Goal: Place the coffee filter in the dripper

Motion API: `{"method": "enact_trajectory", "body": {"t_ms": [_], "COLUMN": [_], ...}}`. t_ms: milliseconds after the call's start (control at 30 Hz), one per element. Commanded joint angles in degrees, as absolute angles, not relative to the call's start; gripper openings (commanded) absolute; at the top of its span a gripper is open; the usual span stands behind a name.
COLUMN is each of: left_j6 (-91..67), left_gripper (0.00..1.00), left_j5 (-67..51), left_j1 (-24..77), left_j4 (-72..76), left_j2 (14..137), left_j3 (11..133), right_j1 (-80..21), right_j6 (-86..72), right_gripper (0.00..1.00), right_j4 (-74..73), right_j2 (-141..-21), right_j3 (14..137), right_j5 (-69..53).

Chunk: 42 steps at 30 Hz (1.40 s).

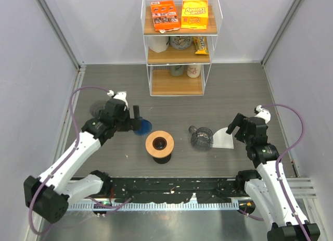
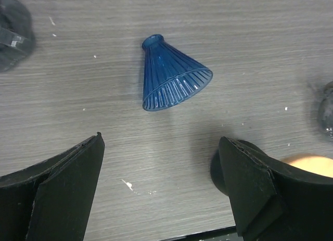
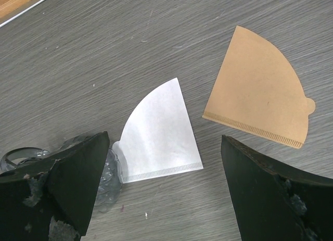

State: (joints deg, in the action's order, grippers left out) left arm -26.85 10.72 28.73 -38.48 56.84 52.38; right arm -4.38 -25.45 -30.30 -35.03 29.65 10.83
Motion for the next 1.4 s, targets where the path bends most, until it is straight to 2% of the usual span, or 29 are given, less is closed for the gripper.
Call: {"method": "enact_trajectory", "body": {"t_ms": [0, 167, 333, 500, 800, 1000, 1367], "left_j6": [-22.9, -19.8, -19.2, -19.0, -19.2, -19.2, -20.0], "left_gripper": [0.99, 0.99, 0.91, 0.75, 0.52, 0.47, 0.32], "left_j5": [2.6, 0.2, -1.2, -0.5, -0.4, 2.1, 3.9], "left_j1": [25.1, 23.1, 21.7, 21.6, 21.6, 21.6, 21.6], "left_j4": [-28.3, -20.3, -18.9, -19.6, -20.1, -21.1, -22.1], "left_j2": [62.5, 70.6, 77.5, 82.3, 85.1, 86.2, 88.2], "left_j3": [49.7, 47.5, 49.9, 51.3, 53.1, 54.3, 56.6], "right_j1": [-4.3, -4.3, -4.4, -4.3, -4.3, -4.3, -4.3], "right_j6": [-25.3, -24.7, -24.5, -24.5, -24.3, -24.3, -24.5], "right_gripper": [0.95, 0.95, 0.95, 0.95, 0.95, 0.95, 0.95], "right_j4": [-27.6, -27.2, -27.2, -27.2, -27.1, -27.1, -27.1], "right_j2": [-34.9, -35.6, -35.8, -35.4, -36.0, -36.1, -36.5], "right_j3": [29.4, 29.4, 29.4, 29.4, 29.5, 29.5, 29.5], "right_j5": [10.8, 8.4, 7.6, 7.3, 6.1, 5.8, 5.7]}}
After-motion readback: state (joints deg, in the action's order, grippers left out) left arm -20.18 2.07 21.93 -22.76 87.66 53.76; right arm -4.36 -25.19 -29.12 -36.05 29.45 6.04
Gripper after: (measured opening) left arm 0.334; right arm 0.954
